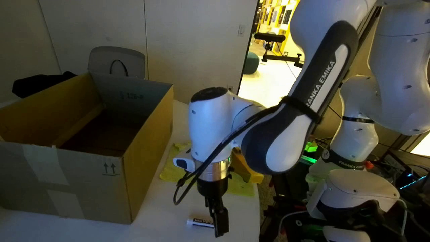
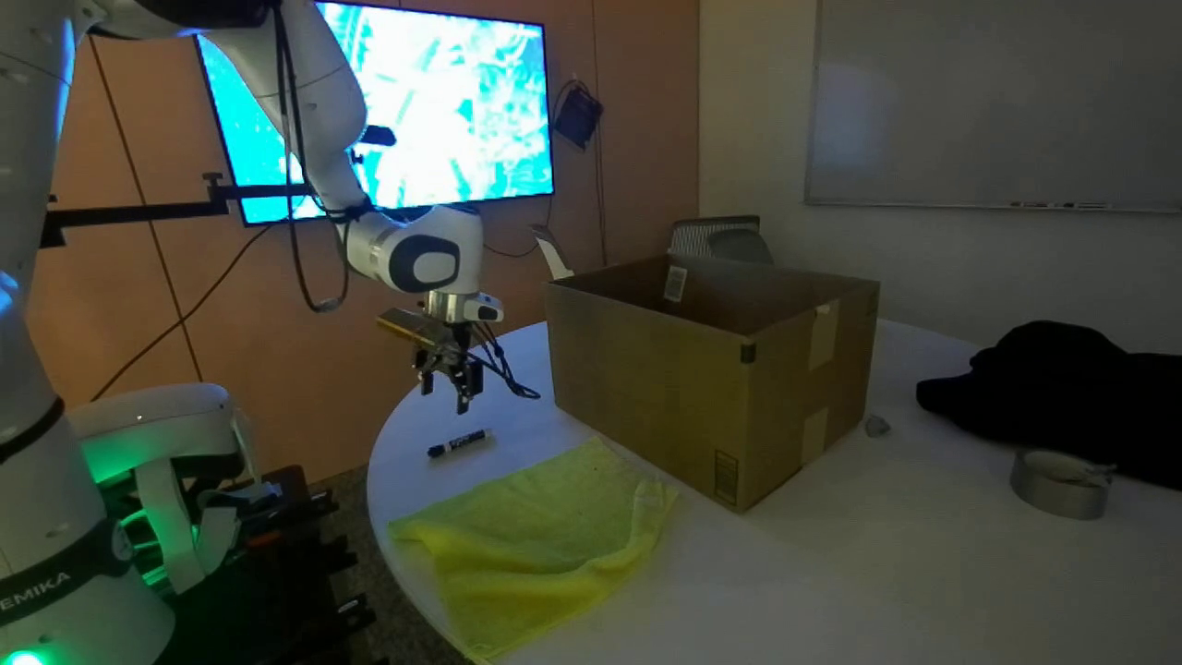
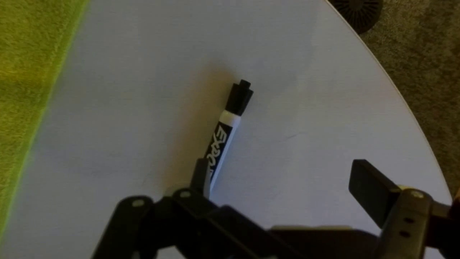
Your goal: Put the marker on the towel and wrap it, then put it in the box
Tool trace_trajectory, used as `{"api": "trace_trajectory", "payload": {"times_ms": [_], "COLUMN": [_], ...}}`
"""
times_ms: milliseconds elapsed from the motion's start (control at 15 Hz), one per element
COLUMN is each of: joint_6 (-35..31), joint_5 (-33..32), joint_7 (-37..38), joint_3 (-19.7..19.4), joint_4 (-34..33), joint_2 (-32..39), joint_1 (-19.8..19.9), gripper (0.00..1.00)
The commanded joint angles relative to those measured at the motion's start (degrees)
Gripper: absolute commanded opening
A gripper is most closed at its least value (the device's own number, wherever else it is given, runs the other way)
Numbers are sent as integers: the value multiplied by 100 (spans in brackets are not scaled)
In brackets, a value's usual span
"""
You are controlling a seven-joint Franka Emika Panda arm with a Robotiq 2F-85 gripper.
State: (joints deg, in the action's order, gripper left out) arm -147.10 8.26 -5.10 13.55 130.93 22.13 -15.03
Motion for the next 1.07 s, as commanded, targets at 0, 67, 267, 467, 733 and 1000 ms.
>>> {"api": "trace_trajectory", "payload": {"times_ms": [0,67,267,467,733,1000], "joint_6": [-405,-444,-573,-672,-669,-598], "joint_5": [-406,-484,-728,-907,-1103,-1119], "joint_7": [510,564,736,857,982,1016], "joint_3": [-114,-136,-244,-362,-511,-550], "joint_4": [-246,-262,-266,-279,-291,-293], "joint_2": [493,569,760,927,1064,974], "joint_1": [-176,-191,-242,-305,-371,-330], "gripper": [100,100,100,100,93,51]}}
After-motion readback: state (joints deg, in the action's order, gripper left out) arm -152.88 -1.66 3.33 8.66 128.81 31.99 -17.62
